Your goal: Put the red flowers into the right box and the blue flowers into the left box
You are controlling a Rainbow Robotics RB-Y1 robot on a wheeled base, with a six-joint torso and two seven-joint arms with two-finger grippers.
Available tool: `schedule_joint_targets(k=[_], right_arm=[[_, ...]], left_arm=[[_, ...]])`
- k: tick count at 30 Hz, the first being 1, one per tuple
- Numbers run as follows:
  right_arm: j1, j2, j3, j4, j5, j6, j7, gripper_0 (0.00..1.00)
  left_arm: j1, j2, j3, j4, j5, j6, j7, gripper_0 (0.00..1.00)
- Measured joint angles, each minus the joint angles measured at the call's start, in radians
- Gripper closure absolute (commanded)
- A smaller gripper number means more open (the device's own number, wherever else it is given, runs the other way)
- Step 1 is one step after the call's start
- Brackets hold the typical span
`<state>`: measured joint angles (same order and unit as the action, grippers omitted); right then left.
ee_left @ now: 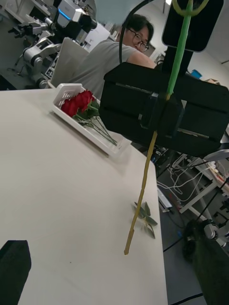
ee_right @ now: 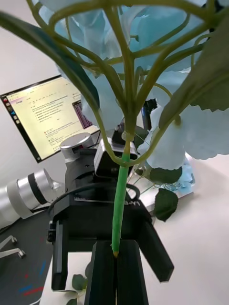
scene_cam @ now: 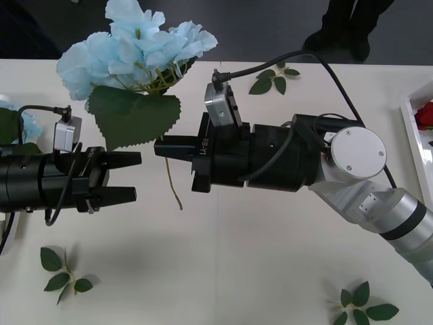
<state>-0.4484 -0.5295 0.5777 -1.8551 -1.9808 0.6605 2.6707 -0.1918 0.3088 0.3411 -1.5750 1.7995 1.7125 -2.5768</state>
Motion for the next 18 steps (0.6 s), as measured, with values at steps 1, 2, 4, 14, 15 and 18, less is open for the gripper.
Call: schedule_joint_targets(k=[1, 2, 4, 14, 15, 18], right_arm=[[0.0, 0.0, 0.0, 0.0, 0.0, 0.0, 0.0, 1.0], [0.0, 0.0, 0.0, 0.0, 0.0, 0.001, 0.0, 1.0], [0.0, 0.0, 0.0, 0.0, 0.0, 0.001, 0.0, 1.0], [0.0, 0.0, 0.0, 0.0, 0.001, 0.001, 0.0, 1.0], [0.0, 0.0, 0.0, 0.0, 0.001, 0.001, 0.0, 1.0], [0.0, 0.0, 0.0, 0.0, 0.001, 0.001, 0.0, 1.0]], left_arm=[[0.0, -0.008, -0.004, 0.009, 0.0, 0.0, 0.0, 0.0], [0.0, -0.018, -0.006, 0.018, 0.0, 0.0, 0.0, 0.0], [0.0, -0.042, -0.006, 0.029, -0.002, 0.0, 0.0, 0.0], [0.0, -0.139, -0.018, 0.03, -0.076, 0.0, -0.001, 0.0], [0.0, -0.146, -0.024, 0.03, -0.082, 0.0, -0.001, 0.0], [0.0, -0.162, -0.042, 0.03, -0.099, 0.0, -0.002, 0.0]])
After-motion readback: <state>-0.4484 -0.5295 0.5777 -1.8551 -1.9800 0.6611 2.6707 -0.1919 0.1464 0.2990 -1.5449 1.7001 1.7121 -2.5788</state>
